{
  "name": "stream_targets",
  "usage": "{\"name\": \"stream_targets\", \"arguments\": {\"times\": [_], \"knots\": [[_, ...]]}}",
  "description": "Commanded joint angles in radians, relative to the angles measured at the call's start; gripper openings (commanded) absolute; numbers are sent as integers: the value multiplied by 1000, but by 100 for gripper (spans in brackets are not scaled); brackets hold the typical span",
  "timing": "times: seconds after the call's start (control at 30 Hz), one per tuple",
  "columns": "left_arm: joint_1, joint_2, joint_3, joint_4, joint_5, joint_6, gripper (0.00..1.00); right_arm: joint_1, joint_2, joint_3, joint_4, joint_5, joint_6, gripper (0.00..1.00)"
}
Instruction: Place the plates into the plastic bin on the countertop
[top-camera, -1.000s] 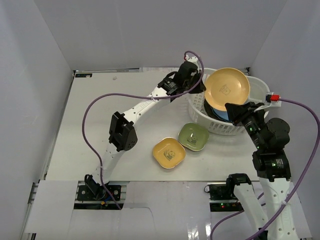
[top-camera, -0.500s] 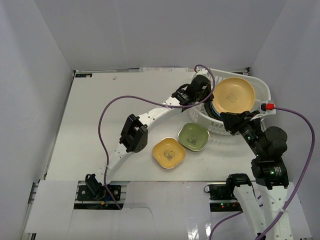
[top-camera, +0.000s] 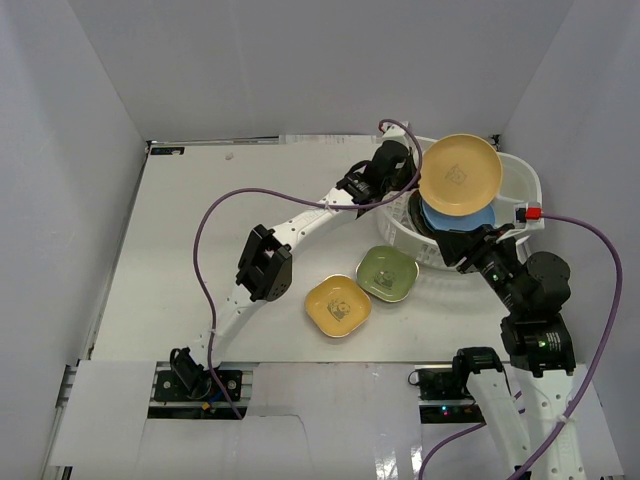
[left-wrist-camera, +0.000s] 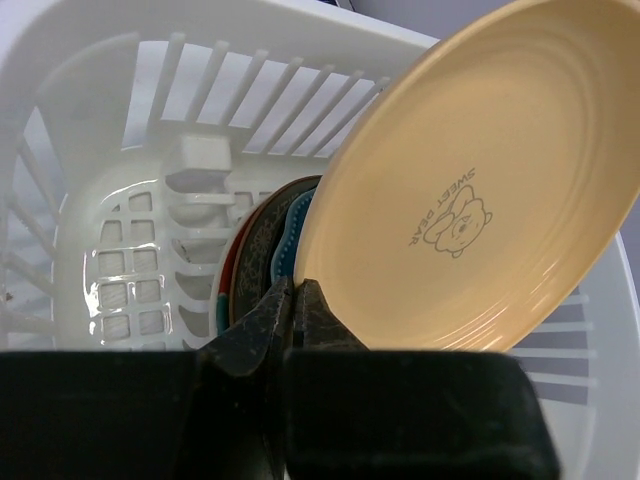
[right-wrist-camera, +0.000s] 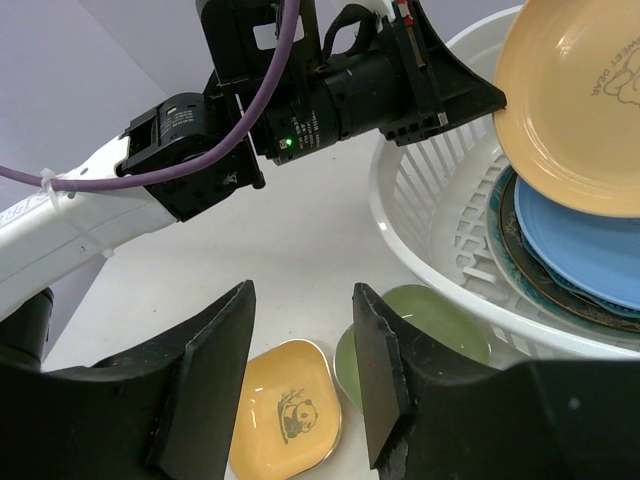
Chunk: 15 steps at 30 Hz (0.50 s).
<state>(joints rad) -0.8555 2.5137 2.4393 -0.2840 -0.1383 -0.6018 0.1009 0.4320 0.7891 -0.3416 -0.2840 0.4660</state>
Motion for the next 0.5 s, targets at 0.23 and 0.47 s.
{"name": "stream_targets", "arguments": {"times": [0.23,0.47], "knots": [[-2,-27,3,46,86,-19,29,0,14,15,27,-35,7,59],[-2,-107,-17,46,95,-10,48,0,22,25,3,-50,-18,62]]}}
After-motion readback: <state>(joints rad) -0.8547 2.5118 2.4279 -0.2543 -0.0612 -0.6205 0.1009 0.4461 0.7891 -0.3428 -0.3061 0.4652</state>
